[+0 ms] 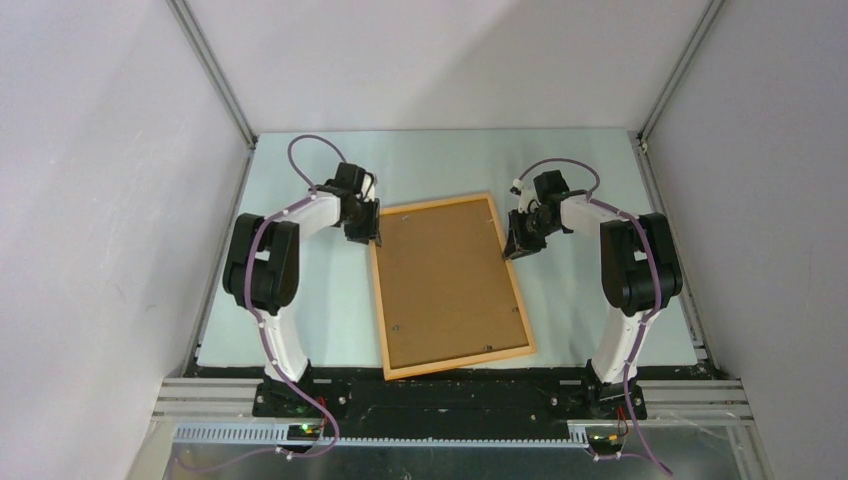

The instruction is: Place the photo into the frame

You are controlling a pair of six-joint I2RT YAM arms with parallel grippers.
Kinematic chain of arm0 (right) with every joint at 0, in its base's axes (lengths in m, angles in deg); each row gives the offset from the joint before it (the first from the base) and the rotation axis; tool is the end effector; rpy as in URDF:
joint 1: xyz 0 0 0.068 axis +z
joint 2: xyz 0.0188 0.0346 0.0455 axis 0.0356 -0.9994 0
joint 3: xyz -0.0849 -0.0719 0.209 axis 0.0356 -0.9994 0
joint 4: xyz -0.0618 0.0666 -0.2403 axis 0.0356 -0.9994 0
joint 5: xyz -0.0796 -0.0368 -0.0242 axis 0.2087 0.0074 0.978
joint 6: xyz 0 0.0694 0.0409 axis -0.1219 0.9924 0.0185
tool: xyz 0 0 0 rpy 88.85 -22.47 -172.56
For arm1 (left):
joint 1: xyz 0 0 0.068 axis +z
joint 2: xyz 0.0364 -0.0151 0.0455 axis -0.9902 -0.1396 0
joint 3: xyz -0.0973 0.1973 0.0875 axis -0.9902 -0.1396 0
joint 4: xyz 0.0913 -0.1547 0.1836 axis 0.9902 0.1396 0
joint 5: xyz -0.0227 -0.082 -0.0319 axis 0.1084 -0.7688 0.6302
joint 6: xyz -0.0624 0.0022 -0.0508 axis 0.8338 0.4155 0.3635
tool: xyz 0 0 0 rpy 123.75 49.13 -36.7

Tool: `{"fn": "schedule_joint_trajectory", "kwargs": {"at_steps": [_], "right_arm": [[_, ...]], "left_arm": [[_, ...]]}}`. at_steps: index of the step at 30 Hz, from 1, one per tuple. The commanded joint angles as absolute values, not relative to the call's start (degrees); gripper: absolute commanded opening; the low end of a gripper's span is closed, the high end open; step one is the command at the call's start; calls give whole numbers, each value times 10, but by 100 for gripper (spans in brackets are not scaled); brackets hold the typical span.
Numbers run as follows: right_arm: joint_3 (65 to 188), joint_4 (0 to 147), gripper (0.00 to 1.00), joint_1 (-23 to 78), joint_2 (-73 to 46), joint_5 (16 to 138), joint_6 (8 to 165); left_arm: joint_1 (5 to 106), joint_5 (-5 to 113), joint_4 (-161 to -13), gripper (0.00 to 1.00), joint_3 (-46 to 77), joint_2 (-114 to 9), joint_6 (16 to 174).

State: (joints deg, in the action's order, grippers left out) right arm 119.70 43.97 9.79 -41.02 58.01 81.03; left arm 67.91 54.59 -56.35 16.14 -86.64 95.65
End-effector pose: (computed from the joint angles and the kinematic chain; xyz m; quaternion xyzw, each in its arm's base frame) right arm 0.3490 0.1052 0.0958 -0.1276 0.9492 0.2476 0.1461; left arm 0.3701 -0.1021 0.1025 0.0275 0.9741 -0.1115 0.1948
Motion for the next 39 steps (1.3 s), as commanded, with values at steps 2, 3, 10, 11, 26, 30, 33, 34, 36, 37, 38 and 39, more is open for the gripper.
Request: {"fn": "schedule_joint_trajectory", "kwargs": {"at_steps": [2, 3, 10, 11, 26, 30, 33, 34, 36, 37, 38, 39], "right_arm": [[1193, 422, 5, 92, -395, 562, 802], [1193, 422, 5, 92, -395, 563, 802], [1194, 421, 5, 91, -397, 563, 801], [1194, 422, 5, 90, -397, 563, 801], [1193, 422, 5, 89, -398, 562, 799], [1193, 422, 5, 89, -399, 561, 799], [1194, 422, 5, 89, -401, 561, 799], [1194, 422, 5, 89, -401, 560, 798], [1193, 423, 5, 90, -401, 560, 799], [1194, 423, 5, 90, -401, 560, 799], [1194, 423, 5, 89, -401, 559, 798], [1194, 423, 5, 89, -401, 560, 798]], "left_arm": [[680, 550, -554, 36, 141, -842, 943], [680, 550, -554, 36, 140, -840, 942], [680, 545, -554, 31, 131, -833, 938], [680, 542, -554, 31, 130, -832, 936], [684, 553, -554, 49, 131, -813, 932], [691, 550, -554, 56, 134, -802, 931], [692, 541, -554, 59, 130, -789, 925], [693, 537, -554, 59, 130, -788, 924], [692, 529, -554, 59, 130, -787, 925], [692, 525, -555, 59, 131, -787, 925], [692, 517, -555, 59, 132, -789, 927], [691, 508, -554, 59, 134, -791, 928]]}}
